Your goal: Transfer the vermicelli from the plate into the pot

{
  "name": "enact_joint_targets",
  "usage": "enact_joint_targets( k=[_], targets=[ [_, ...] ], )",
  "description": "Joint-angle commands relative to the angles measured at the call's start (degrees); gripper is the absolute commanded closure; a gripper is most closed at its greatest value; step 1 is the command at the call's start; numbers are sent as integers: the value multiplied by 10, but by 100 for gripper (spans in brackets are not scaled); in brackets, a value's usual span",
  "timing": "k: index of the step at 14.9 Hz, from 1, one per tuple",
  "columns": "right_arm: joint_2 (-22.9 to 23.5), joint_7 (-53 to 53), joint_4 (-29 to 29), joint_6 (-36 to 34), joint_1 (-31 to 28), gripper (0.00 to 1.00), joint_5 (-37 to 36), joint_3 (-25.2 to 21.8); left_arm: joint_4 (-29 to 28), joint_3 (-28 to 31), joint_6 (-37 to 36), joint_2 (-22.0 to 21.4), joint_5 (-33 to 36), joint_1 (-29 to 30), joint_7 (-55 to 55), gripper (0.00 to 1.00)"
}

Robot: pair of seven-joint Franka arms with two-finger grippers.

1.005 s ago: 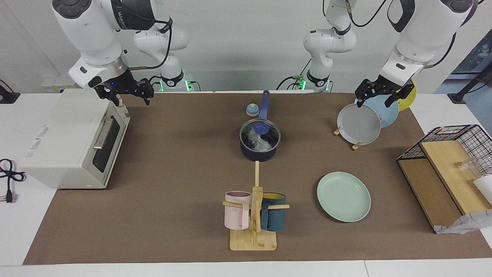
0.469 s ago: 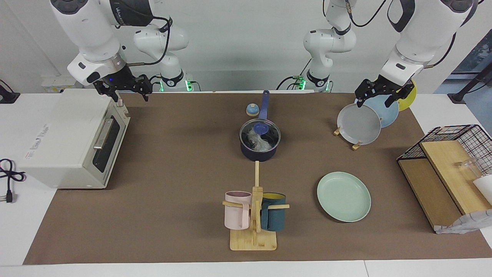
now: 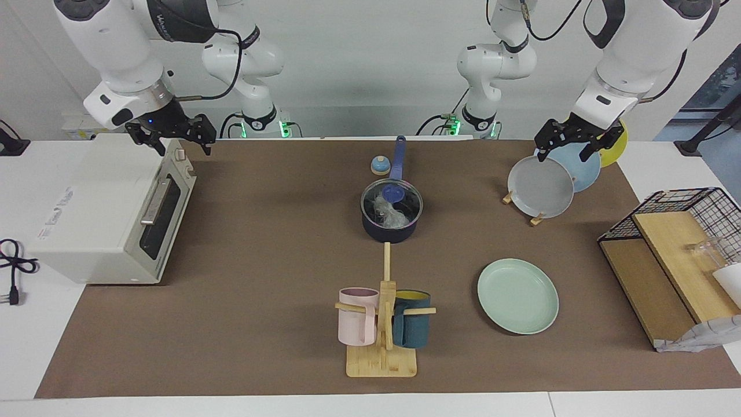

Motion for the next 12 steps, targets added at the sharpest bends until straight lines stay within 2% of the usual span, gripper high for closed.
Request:
enact_joint_targets(
  k=[1, 6, 12],
  targets=[
    [-12, -11, -14, 8, -25, 0, -3, 27, -12, -1, 5, -12, 15, 2, 2, 0],
    [-13, -11, -12, 5, 0, 0, -3, 5, -12, -1, 5, -12, 15, 2, 2, 0],
    [-12, -7, -10, 6, -1, 0, 3, 4, -13, -1, 5, -12, 15, 2, 2, 0]
  ],
)
